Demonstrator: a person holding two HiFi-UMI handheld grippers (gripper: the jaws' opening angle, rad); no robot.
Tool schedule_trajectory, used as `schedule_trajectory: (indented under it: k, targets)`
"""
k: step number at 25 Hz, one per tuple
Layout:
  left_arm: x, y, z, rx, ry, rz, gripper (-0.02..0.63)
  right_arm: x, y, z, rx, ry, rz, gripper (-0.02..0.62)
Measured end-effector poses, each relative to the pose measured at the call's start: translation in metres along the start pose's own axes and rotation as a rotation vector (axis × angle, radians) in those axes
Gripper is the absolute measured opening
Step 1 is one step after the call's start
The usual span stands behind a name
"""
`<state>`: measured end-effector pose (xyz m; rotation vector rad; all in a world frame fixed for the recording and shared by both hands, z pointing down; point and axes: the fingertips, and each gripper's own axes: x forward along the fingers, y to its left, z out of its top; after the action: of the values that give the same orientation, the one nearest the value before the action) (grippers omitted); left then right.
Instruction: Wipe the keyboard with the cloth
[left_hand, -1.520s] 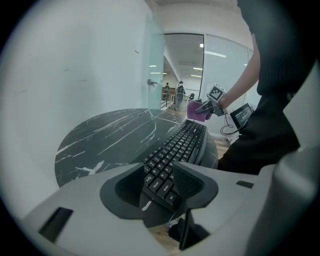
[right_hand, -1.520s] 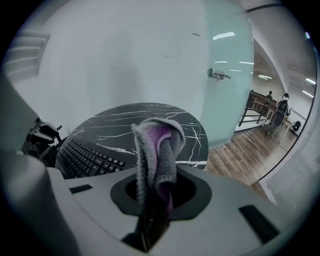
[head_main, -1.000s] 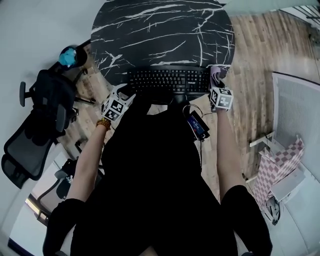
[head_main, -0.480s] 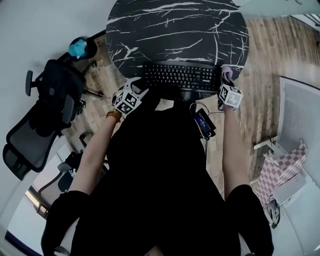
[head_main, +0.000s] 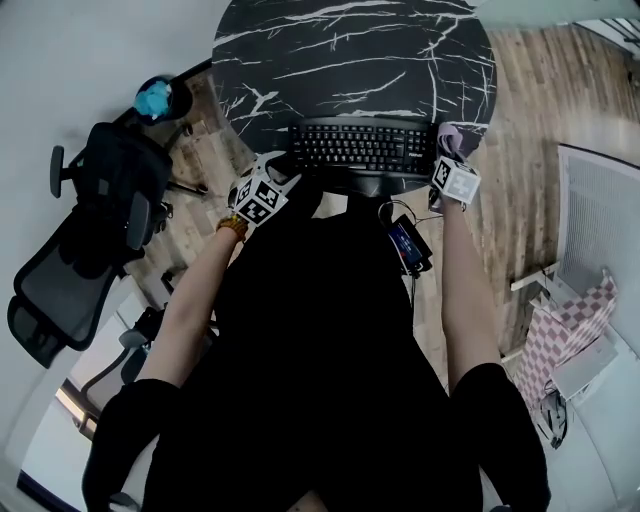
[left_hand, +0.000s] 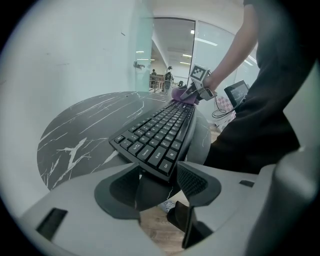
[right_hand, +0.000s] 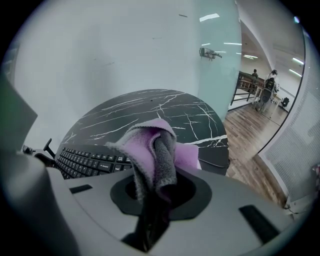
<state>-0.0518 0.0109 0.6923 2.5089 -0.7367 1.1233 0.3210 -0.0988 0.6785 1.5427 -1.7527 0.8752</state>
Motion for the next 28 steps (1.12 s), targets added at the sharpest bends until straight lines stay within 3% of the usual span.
schedule_trajectory:
  k: [22, 28]
  targets:
    - [0.002, 0.002, -0.001, 0.0, 0.009, -0.029, 0.238, -0.001, 0.021, 0.001, 0.04, -0.017, -0.033, 0.069]
    - [0.004, -0.002, 0.0, 0.018, -0.009, -0.03, 0.241, -0.002, 0.022, -0.004, 0.042, -0.036, -0.092, 0.069]
